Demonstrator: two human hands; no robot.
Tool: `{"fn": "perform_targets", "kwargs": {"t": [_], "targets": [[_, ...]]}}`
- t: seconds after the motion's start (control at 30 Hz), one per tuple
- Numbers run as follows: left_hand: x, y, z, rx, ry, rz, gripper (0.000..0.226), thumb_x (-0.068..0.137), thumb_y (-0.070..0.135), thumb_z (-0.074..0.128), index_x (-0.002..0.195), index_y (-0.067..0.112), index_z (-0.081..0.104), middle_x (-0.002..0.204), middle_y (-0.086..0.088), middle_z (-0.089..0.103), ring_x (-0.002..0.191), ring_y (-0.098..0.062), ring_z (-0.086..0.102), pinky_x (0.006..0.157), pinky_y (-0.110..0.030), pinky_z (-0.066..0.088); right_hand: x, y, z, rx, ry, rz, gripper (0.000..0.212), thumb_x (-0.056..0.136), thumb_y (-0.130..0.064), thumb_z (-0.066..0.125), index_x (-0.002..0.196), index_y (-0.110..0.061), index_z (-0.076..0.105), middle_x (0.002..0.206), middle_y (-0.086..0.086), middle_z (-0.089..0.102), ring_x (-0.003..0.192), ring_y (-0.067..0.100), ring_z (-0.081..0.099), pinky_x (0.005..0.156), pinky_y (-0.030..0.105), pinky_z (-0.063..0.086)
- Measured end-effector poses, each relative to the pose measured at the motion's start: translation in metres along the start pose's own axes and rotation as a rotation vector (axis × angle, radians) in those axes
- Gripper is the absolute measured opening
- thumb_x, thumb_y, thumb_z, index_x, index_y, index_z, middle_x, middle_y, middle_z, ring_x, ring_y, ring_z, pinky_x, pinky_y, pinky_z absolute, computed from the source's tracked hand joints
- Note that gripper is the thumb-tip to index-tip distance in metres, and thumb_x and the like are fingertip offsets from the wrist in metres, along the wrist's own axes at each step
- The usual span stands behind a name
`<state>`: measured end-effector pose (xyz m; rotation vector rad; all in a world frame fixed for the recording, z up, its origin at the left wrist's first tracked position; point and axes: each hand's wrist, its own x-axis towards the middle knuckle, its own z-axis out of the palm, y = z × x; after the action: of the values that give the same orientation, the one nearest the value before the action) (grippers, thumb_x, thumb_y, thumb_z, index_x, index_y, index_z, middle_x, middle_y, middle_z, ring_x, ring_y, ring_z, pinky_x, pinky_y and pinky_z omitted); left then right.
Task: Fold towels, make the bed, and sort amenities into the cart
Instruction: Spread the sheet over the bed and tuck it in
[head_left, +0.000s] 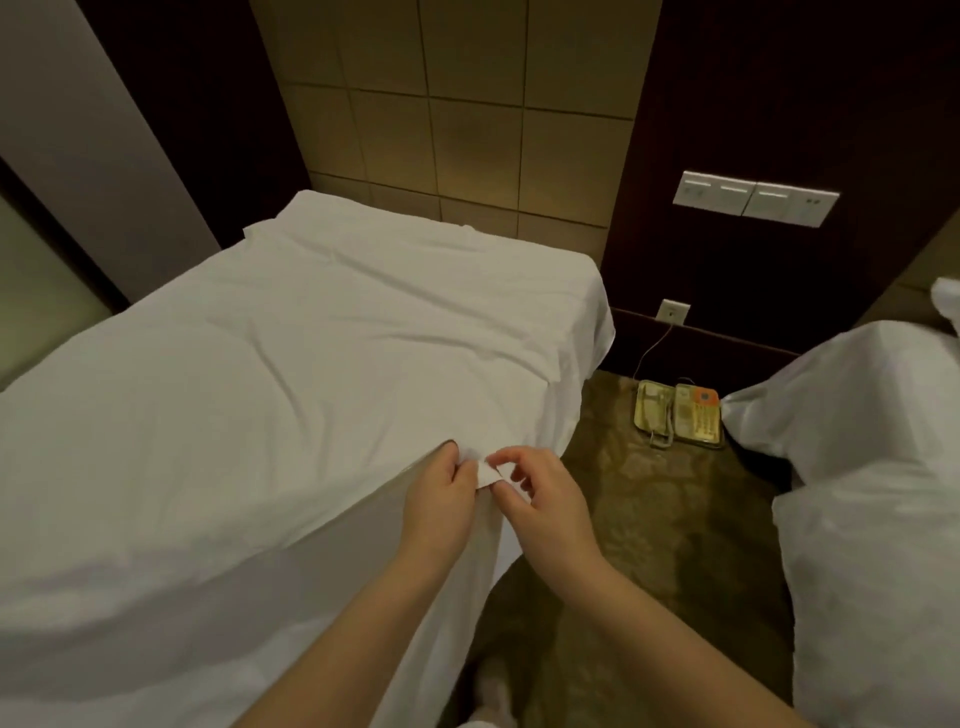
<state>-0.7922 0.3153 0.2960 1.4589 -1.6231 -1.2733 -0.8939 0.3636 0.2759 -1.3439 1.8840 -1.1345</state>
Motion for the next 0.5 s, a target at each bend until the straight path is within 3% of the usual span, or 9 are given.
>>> {"fn": "perform_targets", "kwargs": {"t": [0.1, 0.27, 0.5], "targets": [[0.059, 0.005, 0.022, -0.023, 0.022, 0.009, 0.034, 0.095, 0.009, 0.046, 0.064, 0.016, 0.032, 0.063, 0.0, 0.035, 0.064, -0.018, 0.036, 0.063, -0.039, 0.035, 0.055, 0.013, -0.01, -0.059, -0.041, -0.037, 0.011, 0.097, -0.028, 0.051, 0.105, -0.035, 0.054, 0.099, -0.024, 0.05, 0.093, -0.004, 0.05, 0.081, 0.014, 0.045], [0.162, 0.023, 0.064, -0.054, -0.055, 0.046, 0.033, 0.096, 0.012, 0.045, 0.066, 0.016, 0.03, 0.064, -0.001, 0.034, 0.063, -0.018, 0.035, 0.061, -0.036, 0.033, 0.15, 0.03, -0.036, -0.03, -0.074, 0.068, 0.016, 0.097, -0.027, 0.05, 0.11, -0.036, 0.048, 0.094, -0.02, 0.056, 0.088, 0.002, 0.057, 0.079, 0.022, 0.051], [0.27, 0.06, 0.115, 0.136, -0.133, 0.059, 0.036, 0.098, 0.011, 0.041, 0.065, 0.019, 0.029, 0.063, 0.002, 0.034, 0.056, -0.008, 0.034, 0.051, -0.02, 0.025, 0.263, 0.061, -0.067, 0.008, -0.074, 0.211, 0.023, 0.094, -0.016, 0.052, 0.103, -0.037, 0.048, 0.089, -0.008, 0.059, 0.081, 0.009, 0.057, 0.07, 0.022, 0.048]]}}
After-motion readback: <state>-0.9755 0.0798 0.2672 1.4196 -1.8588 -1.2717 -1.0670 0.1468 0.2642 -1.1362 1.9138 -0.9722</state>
